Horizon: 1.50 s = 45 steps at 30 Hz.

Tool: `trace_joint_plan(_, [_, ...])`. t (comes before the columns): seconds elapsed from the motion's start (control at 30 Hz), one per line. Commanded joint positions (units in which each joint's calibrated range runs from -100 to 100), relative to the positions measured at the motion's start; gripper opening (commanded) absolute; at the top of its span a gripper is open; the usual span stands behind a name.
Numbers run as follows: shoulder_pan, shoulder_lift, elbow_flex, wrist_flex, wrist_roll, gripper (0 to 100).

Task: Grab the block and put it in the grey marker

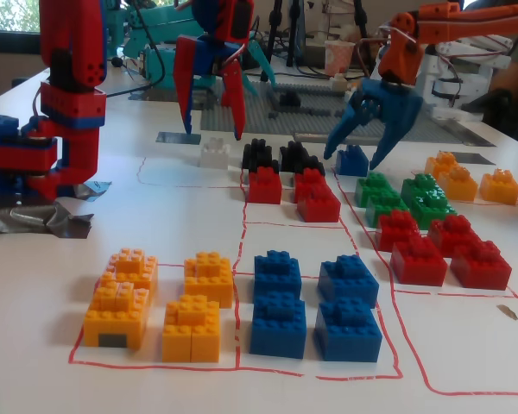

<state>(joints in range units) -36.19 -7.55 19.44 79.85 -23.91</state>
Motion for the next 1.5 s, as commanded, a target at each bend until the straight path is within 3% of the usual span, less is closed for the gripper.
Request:
trace_joint_plan(0.0, [-1.3, -0.86, -4.54, -0.79, -0.63, 28])
trace_joint_plan(1.2, [-2.67, 7.63, -3.72, -6.3, -0.63, 28])
trace_joint_plan(1.27, [-2.67, 8.29, -3.45, -7.2, -0.39, 25])
trace_joint_plan(1.43, [-2.67, 9.2, -3.63, -9.31, 1.51, 0])
trace_joint_plan(1.47, [-2.67, 9.2, -4.09, -9.14, 1.9, 0])
